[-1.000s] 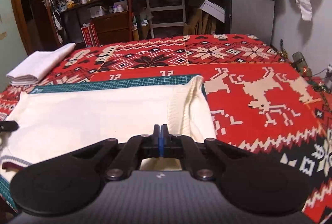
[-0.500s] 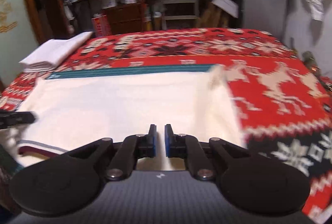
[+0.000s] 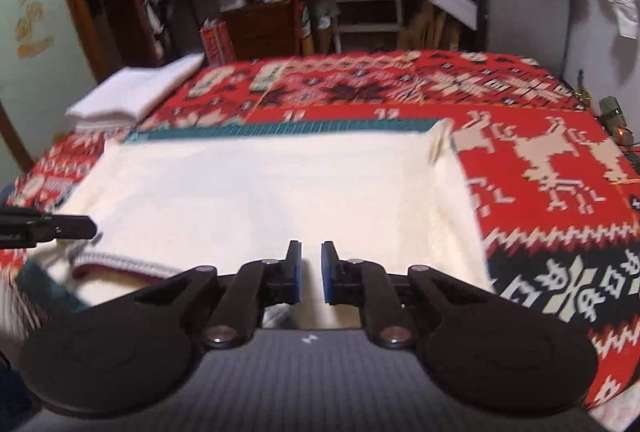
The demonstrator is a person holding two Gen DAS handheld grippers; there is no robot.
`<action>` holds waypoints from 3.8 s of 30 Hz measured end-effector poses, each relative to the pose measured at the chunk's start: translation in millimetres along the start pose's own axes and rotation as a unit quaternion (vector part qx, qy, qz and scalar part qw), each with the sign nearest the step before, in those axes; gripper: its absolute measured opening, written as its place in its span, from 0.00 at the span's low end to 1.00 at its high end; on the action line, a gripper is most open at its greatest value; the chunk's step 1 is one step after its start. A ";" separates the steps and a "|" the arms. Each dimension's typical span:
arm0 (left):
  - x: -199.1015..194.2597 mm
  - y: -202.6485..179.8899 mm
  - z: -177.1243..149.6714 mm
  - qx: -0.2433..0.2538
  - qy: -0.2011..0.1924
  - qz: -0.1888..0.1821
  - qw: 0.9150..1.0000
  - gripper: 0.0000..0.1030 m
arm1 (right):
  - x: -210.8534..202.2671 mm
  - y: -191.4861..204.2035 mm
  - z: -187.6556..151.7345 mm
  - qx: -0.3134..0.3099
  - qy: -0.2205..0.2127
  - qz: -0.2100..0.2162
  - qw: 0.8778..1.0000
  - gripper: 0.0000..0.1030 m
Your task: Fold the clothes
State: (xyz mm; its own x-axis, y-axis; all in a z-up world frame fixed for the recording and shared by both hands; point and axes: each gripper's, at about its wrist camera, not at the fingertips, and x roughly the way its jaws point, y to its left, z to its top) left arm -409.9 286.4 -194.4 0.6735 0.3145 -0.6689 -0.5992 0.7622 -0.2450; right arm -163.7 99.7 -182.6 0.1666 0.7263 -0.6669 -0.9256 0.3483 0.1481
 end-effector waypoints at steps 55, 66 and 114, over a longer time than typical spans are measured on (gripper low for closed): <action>23.5 -56.4 -8.3 0.070 0.036 -0.081 0.994 0.11 | -2.6 29.2 -7.7 -0.069 0.059 0.046 0.995 0.01; 23.6 -54.6 -8.8 0.063 0.034 -0.085 0.994 0.11 | -15.6 7.2 -6.2 -0.032 0.057 0.020 0.998 0.03; -15.1 2.1 -18.6 -0.065 0.045 -0.045 0.996 0.04 | 14.6 36.5 2.8 -0.045 0.094 0.069 0.992 0.09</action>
State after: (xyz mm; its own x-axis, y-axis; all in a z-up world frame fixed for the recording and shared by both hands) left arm -429.4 272.8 -197.8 0.6890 0.1930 -0.6986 -0.5936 0.7033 -0.3911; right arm -194.1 124.7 -184.9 -0.0221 0.6365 -0.7709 -0.9630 0.1935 0.1874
